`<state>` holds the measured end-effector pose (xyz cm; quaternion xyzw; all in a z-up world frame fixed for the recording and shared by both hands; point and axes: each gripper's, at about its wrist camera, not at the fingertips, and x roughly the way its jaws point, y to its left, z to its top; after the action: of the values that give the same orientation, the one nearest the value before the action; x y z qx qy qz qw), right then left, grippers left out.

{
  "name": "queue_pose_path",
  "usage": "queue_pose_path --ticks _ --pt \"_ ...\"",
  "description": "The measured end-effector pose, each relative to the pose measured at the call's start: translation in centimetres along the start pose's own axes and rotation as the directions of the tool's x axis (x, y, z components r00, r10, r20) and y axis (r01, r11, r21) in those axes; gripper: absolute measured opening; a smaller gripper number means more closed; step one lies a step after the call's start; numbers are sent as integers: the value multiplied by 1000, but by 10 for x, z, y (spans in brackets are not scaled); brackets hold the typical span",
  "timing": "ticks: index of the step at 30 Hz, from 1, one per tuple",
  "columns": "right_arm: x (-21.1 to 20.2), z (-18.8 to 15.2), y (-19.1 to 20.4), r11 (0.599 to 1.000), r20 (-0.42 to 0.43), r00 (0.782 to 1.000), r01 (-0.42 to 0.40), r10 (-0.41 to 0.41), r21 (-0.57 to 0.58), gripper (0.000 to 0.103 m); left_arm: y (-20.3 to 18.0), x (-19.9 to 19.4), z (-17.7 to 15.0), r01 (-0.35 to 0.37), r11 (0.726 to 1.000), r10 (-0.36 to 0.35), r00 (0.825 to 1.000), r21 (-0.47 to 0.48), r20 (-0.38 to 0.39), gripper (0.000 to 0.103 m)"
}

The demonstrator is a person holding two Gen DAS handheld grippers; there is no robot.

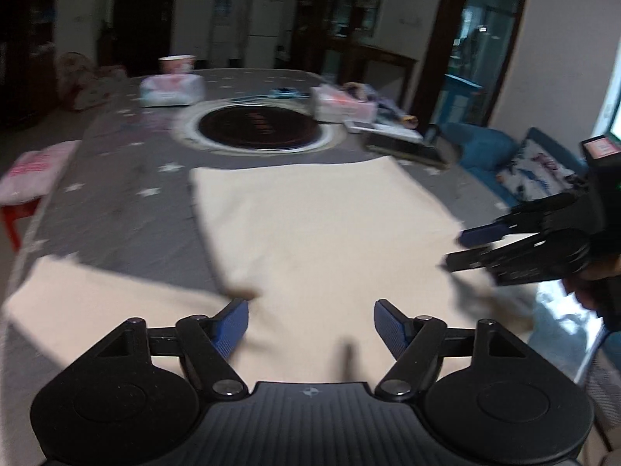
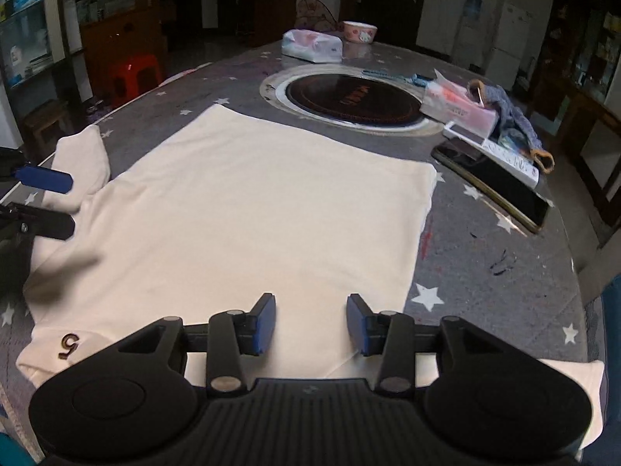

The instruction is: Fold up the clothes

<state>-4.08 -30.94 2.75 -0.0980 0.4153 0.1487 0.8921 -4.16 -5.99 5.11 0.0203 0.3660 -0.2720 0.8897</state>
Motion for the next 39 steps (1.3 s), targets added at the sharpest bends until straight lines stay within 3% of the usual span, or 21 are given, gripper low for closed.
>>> queue_pose_path --ticks 4,10,18,31,39 --pt "8 1 -10 1000 -17 1000 5 -4 26 41 -10 18 7 21 1000 -21 1000 6 3 71" --pt "10 1 -17 999 -19 1000 26 -25 29 44 4 45 3 -33 999 31 997 -27 -71 67" --pt "21 9 -23 998 -5 1000 10 -10 62 47 8 42 -3 -86 996 88 995 33 -48 64" --pt "50 35 -27 998 25 999 23 -25 64 53 26 47 5 -128 992 129 991 16 -41 64" --pt "32 36 -14 1000 11 1000 -7 7 -7 53 16 31 5 -98 995 99 995 23 -29 66"
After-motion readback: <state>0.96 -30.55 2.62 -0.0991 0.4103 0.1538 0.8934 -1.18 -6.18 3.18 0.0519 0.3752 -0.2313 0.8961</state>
